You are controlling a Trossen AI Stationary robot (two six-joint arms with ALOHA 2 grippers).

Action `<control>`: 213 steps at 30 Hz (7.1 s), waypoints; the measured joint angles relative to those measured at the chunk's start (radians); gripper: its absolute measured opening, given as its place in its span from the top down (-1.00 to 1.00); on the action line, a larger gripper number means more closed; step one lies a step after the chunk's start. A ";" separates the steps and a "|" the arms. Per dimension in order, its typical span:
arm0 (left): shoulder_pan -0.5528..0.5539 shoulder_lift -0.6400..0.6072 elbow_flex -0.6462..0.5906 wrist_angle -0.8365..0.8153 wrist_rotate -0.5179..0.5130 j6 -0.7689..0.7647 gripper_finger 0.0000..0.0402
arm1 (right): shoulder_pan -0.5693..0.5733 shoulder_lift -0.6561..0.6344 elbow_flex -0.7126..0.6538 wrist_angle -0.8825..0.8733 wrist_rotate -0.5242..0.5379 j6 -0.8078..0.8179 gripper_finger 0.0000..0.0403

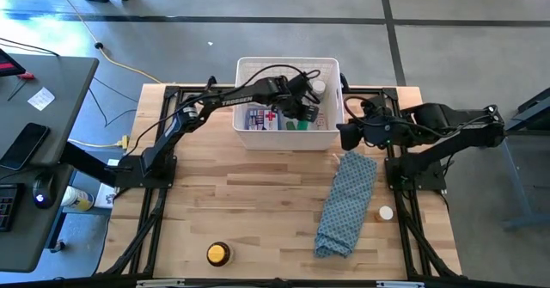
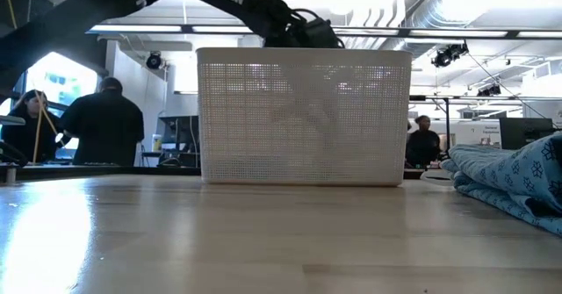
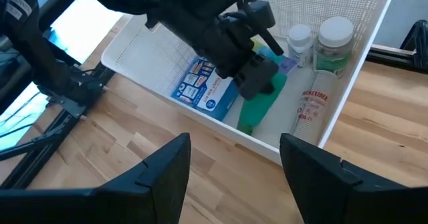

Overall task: Pick & place medical supplies in basket/bin
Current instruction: Put the light green bandage into the white bin, then put the orange pill bottle into the white bin

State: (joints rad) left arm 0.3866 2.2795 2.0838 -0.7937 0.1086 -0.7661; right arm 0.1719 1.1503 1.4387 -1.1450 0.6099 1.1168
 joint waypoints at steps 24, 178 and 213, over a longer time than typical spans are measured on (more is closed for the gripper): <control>0.006 -0.001 0.084 -0.017 0.227 -0.059 -0.63 | 0.003 0.000 0.000 -0.119 -0.231 -0.009 -0.09; -0.537 -0.554 0.242 -0.632 -0.362 0.199 -0.24 | 0.317 0.000 -0.287 0.136 -0.516 0.105 -0.01; -0.216 -0.807 0.244 -0.570 -0.619 0.395 -0.24 | -0.663 0.759 0.514 0.072 -0.568 -0.738 0.00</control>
State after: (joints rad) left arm 0.1705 1.4724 2.3278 -1.3636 -0.5105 -0.3716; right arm -0.4911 1.9096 1.9526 -1.0734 0.0423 0.3790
